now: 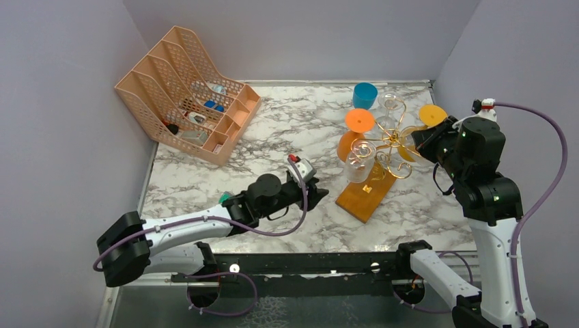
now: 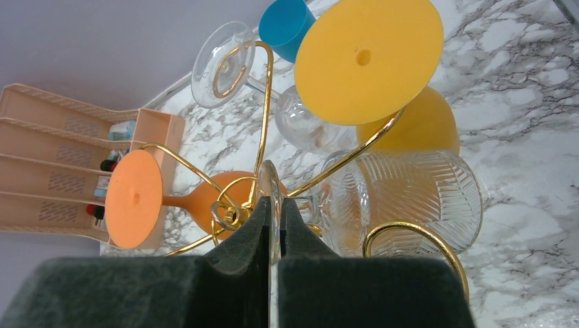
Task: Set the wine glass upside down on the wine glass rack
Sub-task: Turn the wine glass upside down at the wine rack.
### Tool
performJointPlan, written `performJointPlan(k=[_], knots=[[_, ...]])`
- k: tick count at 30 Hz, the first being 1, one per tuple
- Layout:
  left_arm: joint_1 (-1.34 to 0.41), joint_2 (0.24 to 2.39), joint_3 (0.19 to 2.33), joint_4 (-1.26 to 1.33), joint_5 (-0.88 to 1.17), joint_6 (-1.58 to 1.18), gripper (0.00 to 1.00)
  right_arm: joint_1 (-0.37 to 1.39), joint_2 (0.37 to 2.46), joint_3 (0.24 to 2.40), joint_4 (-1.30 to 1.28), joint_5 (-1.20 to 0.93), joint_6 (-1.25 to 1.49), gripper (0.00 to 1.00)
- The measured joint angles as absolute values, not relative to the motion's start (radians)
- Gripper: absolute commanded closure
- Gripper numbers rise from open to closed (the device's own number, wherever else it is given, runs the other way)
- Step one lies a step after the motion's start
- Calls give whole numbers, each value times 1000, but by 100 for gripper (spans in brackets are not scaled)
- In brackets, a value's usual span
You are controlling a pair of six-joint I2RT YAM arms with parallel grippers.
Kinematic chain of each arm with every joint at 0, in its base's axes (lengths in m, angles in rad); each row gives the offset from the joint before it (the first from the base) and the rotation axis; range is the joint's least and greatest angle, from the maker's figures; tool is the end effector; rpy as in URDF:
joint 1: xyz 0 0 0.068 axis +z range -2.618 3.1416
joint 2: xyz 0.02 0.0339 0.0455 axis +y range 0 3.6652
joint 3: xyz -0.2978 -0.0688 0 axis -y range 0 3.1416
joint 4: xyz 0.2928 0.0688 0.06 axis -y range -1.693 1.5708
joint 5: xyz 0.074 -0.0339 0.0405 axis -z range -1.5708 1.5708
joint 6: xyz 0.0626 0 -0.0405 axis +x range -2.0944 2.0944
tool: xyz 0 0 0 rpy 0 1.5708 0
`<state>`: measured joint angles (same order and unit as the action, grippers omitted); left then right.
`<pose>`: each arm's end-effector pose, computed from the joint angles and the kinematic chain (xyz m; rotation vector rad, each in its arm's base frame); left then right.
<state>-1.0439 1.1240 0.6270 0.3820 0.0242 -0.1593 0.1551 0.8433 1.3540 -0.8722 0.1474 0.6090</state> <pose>0.1561 -0.2713 0.2795 0.7757 1.5933 -0.9114 0.1745 0.0180 0.4833 0.5338 1.8711 0.3675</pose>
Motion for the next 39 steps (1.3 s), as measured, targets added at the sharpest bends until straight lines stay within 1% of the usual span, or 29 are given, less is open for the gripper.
performJointPlan(k=[6, 12, 15, 18, 23, 28, 35, 39], knots=[[-1169, 1249, 595, 547, -181, -156, 51, 155, 829, 1341, -866, 146, 614, 99], [-1272, 1464, 597, 736, -302, -126, 51, 155, 806, 1322, -862, 141, 619, 99], [-1303, 1589, 627, 818, -353, -105, 47, 155, 805, 1322, -865, 140, 615, 99], [-1311, 1708, 688, 899, -379, -70, 42, 155, 805, 1322, -865, 137, 609, 99], [-1310, 1901, 827, 1035, -392, 8, 41, 155, 805, 1322, -865, 136, 602, 99], [-1304, 2028, 925, 1090, -384, 35, 46, 155, 798, 1322, -867, 136, 602, 99], [-1255, 2144, 1042, 1113, -382, 24, 49, 155, 793, 1322, -870, 134, 601, 99], [-1234, 2201, 1107, 1114, -384, 20, 54, 155, 789, 1322, -871, 128, 599, 99]])
